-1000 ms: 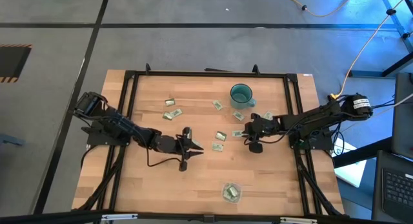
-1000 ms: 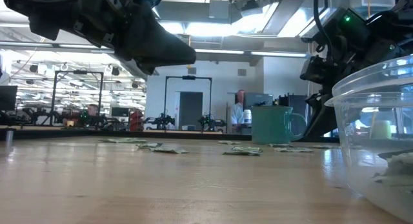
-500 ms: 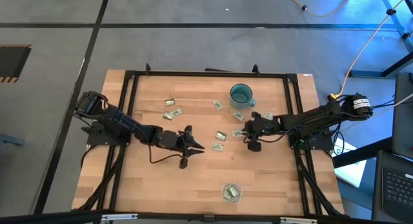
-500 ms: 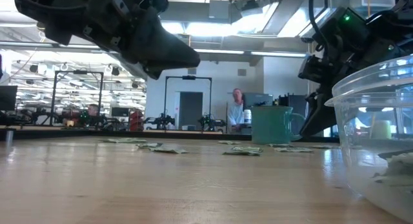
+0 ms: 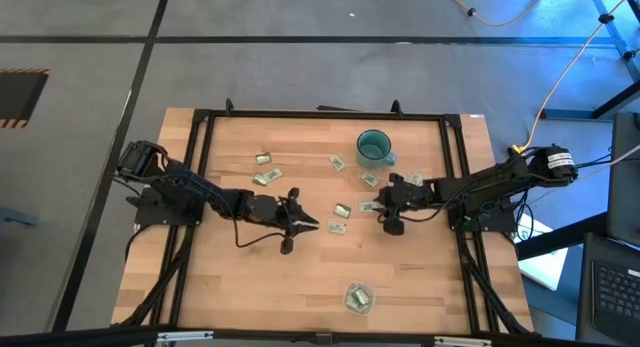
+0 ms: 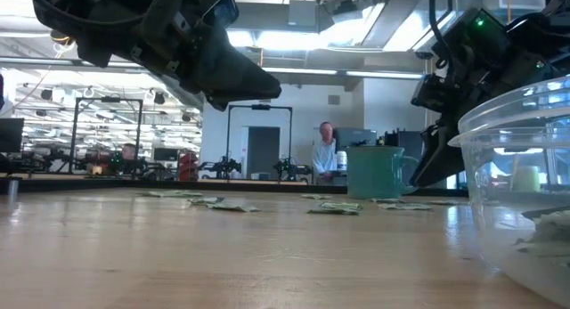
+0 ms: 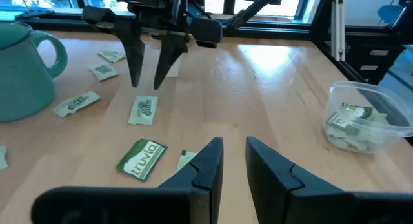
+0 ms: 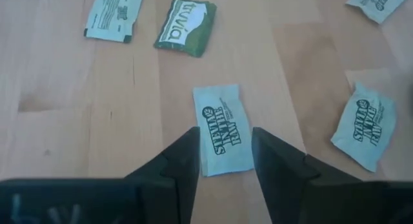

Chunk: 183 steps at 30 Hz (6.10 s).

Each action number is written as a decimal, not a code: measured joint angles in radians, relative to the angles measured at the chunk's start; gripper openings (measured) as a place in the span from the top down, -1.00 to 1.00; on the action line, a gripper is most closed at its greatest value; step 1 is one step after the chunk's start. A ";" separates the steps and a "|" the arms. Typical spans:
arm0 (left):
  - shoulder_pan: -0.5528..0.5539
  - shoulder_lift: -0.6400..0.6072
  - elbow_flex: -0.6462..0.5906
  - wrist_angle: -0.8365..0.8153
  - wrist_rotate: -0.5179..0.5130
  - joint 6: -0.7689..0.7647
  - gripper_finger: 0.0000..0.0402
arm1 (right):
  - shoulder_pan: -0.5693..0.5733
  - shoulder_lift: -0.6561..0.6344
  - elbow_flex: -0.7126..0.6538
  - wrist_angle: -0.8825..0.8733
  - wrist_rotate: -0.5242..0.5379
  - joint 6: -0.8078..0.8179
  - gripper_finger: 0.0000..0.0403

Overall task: Pick and place items into bin
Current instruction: Put the light green stevia packet into the transparent bin

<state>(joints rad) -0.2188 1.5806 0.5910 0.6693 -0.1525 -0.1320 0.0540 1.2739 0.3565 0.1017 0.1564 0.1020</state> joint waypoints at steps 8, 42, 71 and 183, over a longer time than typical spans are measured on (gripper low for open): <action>0.000 0.000 0.000 -0.001 -0.002 0.015 0.70 | 0.002 0.000 0.000 -0.016 -0.001 -0.012 0.28; 0.000 0.000 0.000 -0.019 -0.003 0.015 0.70 | 0.003 0.152 0.005 0.028 -0.004 -0.003 0.59; -0.001 0.000 0.000 -0.023 -0.003 0.015 0.70 | 0.331 0.151 0.486 -0.470 0.002 0.171 0.89; 0.121 0.402 0.359 -0.396 0.127 0.142 0.98 | 0.584 -0.131 0.050 0.071 0.123 0.385 0.55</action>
<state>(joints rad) -0.0978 1.9830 0.9501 0.2734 -0.0257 0.0101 0.6376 1.1427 0.4065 0.1726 0.2794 0.4870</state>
